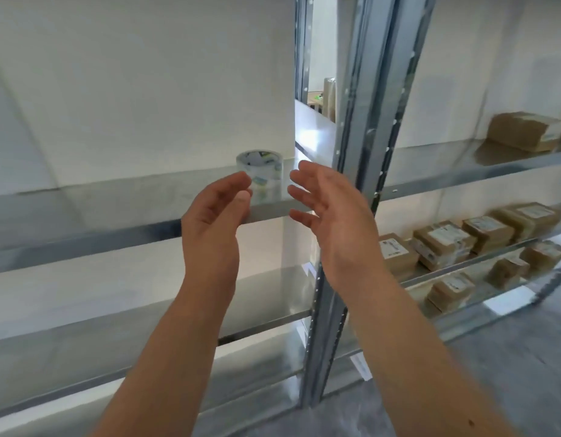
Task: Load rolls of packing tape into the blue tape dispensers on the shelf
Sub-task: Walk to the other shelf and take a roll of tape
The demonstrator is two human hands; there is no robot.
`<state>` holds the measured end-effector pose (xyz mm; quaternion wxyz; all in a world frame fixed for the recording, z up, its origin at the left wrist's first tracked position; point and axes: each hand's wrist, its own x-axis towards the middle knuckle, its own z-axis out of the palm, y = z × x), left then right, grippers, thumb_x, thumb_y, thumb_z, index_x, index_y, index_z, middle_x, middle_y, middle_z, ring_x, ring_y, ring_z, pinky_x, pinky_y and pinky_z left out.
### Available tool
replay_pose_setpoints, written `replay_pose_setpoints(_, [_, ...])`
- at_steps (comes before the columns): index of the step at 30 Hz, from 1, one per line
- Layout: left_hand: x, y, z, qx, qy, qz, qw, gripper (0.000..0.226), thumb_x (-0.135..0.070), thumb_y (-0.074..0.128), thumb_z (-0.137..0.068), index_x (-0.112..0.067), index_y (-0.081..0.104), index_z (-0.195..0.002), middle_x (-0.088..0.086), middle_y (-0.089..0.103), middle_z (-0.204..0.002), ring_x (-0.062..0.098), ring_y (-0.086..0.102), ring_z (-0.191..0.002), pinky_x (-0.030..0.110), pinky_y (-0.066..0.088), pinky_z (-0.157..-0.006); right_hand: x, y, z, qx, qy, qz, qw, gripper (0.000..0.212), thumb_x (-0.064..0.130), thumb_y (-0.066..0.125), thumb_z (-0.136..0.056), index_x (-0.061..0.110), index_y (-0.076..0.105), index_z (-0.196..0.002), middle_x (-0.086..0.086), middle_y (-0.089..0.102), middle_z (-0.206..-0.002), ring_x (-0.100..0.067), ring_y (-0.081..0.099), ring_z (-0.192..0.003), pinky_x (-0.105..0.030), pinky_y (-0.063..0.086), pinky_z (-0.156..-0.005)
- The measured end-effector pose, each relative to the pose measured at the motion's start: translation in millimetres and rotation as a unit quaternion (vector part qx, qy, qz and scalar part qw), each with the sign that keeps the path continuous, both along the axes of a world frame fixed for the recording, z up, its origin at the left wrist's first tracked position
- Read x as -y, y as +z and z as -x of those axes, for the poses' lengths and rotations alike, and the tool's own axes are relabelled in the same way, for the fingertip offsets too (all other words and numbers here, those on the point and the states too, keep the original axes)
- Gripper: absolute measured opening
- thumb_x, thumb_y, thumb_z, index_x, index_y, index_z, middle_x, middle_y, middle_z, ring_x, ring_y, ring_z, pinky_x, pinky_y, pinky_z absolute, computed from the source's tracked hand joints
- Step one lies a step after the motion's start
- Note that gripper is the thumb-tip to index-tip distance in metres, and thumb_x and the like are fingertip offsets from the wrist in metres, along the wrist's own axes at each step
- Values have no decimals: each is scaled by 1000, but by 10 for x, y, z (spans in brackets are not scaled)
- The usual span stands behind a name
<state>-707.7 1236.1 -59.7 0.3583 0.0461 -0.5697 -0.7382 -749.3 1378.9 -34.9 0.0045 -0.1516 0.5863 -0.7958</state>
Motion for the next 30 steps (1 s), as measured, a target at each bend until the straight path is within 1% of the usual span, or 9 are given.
replay_pose_setpoints(3, [177, 5, 130, 6, 18, 1, 1000, 21, -12, 65, -95, -19, 77, -111, 2, 79, -117, 25, 72, -116, 46, 56, -104, 183, 17, 146, 9, 13, -2, 1000, 42, 50, 55, -90, 27, 73, -120, 7, 78, -121, -13, 72, -114, -42, 59, -97])
replay_pose_setpoints(8, [316, -11, 336, 17, 42, -7, 999, 23, -14, 65, -93, -18, 77, -113, 0, 80, -116, 22, 73, -114, 40, 58, -101, 332, 36, 425, 29, 22, 1, 999, 50, 53, 57, -88, 25, 72, -126, 8, 78, -121, -11, 73, -111, -36, 60, -91])
replay_pose_setpoints(15, [286, 23, 587, 28, 110, -12, 993, 21, -6, 65, -98, -15, 78, -111, 0, 80, -112, 24, 73, -114, 43, 57, -104, 350, -66, 849, 43, 45, 16, 998, 40, 49, 57, -89, 28, 74, -119, 9, 78, -118, -12, 72, -114, -41, 58, -98])
replay_pose_setpoints(18, [208, 151, 725, 23, 131, 1, 991, 19, -14, 68, -91, -18, 79, -106, -3, 81, -106, 20, 75, -107, 34, 60, -96, 293, -72, 989, 38, 71, 33, 996, 32, 47, 57, -91, 31, 77, -110, 8, 79, -117, -13, 72, -114, -41, 57, -96])
replay_pose_setpoints(21, [150, 276, 956, 65, 137, 109, 982, 15, -21, 69, -91, -32, 78, -95, -19, 80, -95, 2, 75, -94, 17, 58, -83, 257, -55, 1109, 28, 70, 49, 996, 29, 44, 56, -92, 31, 78, -106, 5, 79, -116, -14, 73, -114, -43, 57, -97])
replay_pose_setpoints(24, [100, 373, 1216, 109, 180, 306, 928, 13, -27, 67, -94, -34, 77, -91, -21, 78, -88, -3, 71, -88, 10, 53, -74, 261, -42, 1243, 44, 62, 58, 995, 31, 43, 57, -91, 28, 78, -106, 4, 80, -114, -15, 73, -113, -42, 57, -96])
replay_pose_setpoints(26, [76, 424, 1410, 150, 206, 433, 864, 16, -32, 61, -95, -31, 77, -93, -16, 76, -89, 2, 69, -89, 19, 54, -77, 272, -39, 1317, 58, 71, 60, 994, 31, 43, 55, -93, 27, 78, -107, 4, 80, -115, -16, 73, -113, -43, 57, -97])
replay_pose_setpoints(28, [58, 474, 1600, 231, 189, 500, 813, 22, -36, 54, -96, -29, 75, -99, -11, 75, -94, 10, 68, -89, 32, 57, -79, 288, -43, 1361, 57, 76, 50, 994, 27, 37, 53, -100, 29, 79, -105, 5, 80, -115, -15, 73, -114, -45, 56, -100])
replay_pose_setpoints(30, [47, 487, 1746, 310, 154, 512, 786, 27, -37, 49, -97, -26, 74, -102, -7, 74, -95, 16, 68, -87, 37, 58, -77, 311, -60, 1387, 56, 70, 35, 995, 27, 32, 52, -105, 30, 79, -104, 9, 80, -114, -12, 71, -115, -45, 54, -103])
